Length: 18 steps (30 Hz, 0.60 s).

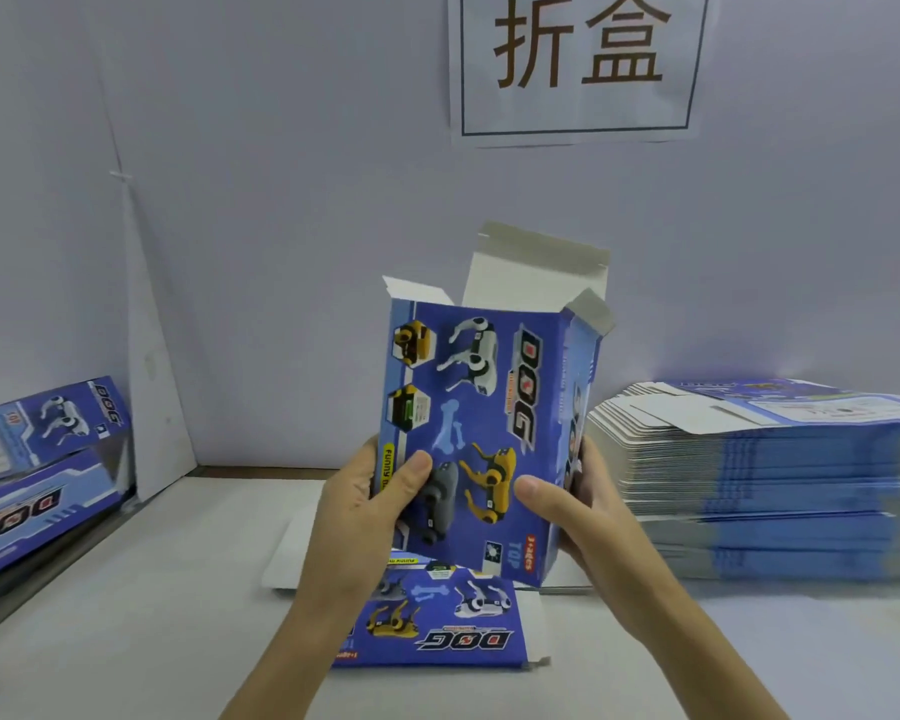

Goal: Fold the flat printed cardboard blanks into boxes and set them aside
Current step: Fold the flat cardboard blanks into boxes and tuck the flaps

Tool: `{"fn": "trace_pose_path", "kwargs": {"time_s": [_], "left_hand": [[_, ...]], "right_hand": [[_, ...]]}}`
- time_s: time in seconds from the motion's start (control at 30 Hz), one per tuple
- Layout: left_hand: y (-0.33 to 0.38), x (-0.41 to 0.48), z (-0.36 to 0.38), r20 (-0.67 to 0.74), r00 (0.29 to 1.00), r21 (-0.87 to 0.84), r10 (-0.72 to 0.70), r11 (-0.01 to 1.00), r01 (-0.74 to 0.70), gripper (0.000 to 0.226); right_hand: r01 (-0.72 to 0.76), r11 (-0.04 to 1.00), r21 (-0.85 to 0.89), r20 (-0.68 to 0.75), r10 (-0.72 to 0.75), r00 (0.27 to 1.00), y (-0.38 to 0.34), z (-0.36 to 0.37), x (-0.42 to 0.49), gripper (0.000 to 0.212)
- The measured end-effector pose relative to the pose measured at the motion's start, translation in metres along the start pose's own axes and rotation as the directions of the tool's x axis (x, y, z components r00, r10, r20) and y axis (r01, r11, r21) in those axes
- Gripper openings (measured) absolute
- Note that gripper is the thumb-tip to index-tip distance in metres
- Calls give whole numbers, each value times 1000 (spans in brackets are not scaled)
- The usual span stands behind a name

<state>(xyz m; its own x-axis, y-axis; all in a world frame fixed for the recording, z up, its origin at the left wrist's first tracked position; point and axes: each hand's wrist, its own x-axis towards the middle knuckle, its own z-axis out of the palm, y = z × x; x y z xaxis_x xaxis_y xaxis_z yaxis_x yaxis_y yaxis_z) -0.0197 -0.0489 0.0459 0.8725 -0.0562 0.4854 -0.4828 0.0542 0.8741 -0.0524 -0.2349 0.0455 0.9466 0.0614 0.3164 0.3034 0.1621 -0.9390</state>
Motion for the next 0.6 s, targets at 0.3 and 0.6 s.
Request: {"fn": "trace_pose_path", "kwargs": {"time_s": [0.3,0.6], "left_hand": [[4,4,-5,68,997,-71,-20,997,25,31],[21,19,-71,163,928,-147,-336,921,360,34]], "right_hand": [[77,996,48,-53,-75,996,4,0,1,98],[-189,981,50,71,186,980,12,7,4,86]]}}
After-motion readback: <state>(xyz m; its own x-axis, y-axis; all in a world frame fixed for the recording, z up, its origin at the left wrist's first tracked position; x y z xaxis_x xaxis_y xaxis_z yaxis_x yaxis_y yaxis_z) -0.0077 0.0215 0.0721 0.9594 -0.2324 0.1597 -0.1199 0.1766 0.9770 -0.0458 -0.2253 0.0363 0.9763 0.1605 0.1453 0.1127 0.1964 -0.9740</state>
